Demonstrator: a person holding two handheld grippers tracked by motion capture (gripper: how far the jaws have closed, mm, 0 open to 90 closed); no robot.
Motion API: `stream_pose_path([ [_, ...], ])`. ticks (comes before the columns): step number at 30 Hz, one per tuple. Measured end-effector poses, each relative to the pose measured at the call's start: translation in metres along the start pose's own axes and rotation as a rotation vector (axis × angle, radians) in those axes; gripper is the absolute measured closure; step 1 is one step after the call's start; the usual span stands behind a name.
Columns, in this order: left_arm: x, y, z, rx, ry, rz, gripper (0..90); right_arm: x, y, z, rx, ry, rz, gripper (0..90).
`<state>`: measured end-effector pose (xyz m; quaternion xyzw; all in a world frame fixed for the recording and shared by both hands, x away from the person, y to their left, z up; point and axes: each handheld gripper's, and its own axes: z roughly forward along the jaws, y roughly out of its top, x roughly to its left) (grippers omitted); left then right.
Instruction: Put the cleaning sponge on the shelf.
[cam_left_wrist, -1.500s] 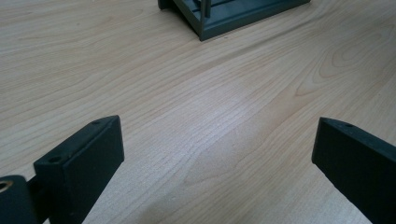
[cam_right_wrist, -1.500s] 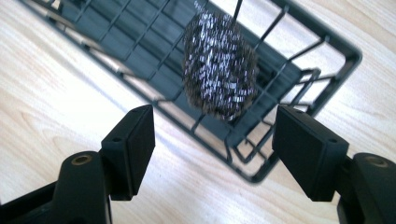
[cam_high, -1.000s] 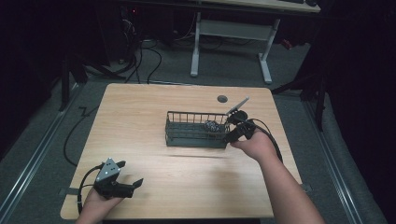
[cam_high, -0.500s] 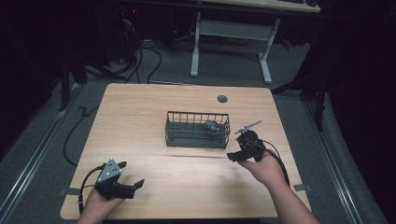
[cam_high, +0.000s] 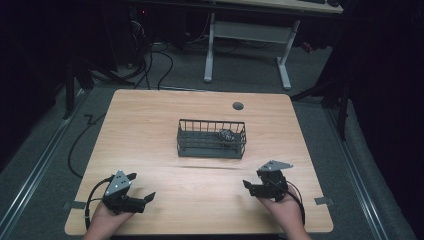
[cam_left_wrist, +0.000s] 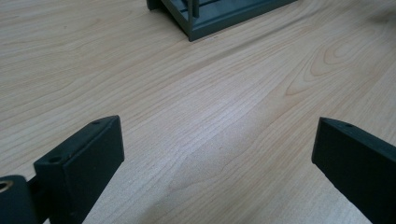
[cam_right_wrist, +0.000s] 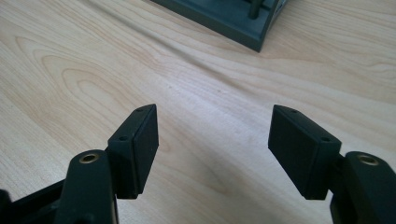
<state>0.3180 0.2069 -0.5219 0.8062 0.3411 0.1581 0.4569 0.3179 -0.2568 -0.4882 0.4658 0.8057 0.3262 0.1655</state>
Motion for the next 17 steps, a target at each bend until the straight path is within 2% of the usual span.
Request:
stream_pose_path([
  [3, 0.0, 0.0, 0.001, 0.0, 0.002, -0.002, 2.9, 0.005, -0.012, 0.001, -0.051, -0.011, 0.015, 31.9],
  [4, 0.0, 0.0, 0.001, 0.002, 0.0, -0.001, 2.9, 0.008, -0.02, 0.0, -0.088, -0.013, 0.027, 31.7],
  [5, -0.001, 0.0, 0.002, 0.002, -0.001, -0.003, 2.9, 0.011, -0.032, -0.003, -0.148, -0.014, 0.048, 33.9],
  [6, -0.001, 0.0, 0.002, 0.004, -0.001, -0.002, 2.9, 0.012, -0.036, -0.006, -0.154, 0.007, 0.064, 32.8],
  [7, -0.001, 0.0, 0.002, 0.004, -0.001, -0.002, 2.9, 0.012, -0.036, -0.006, -0.154, 0.007, 0.064, 32.8],
  [8, -0.002, 0.0, 0.003, 0.004, -0.001, -0.002, 2.9, 0.015, -0.037, -0.014, -0.172, 0.007, 0.046, 30.2],
  [10, -0.003, 0.0, 0.005, 0.014, 0.002, -0.001, 2.9, 0.016, -0.04, -0.015, -0.167, -0.034, 0.011, 30.2],
  [11, -0.004, 0.0, 0.005, 0.014, 0.004, -0.003, 2.9, 0.015, -0.042, -0.014, -0.169, -0.038, 0.017, 30.5],
  [13, -0.004, 0.0, 0.006, 0.014, 0.007, -0.002, 2.9, 0.012, -0.042, -0.011, -0.167, -0.009, 0.047, 30.4],
  [17, -0.004, 0.001, 0.004, 0.012, 0.006, 0.003, 2.9, 0.012, -0.042, -0.009, -0.168, -0.02, 0.036, 30.4],
])
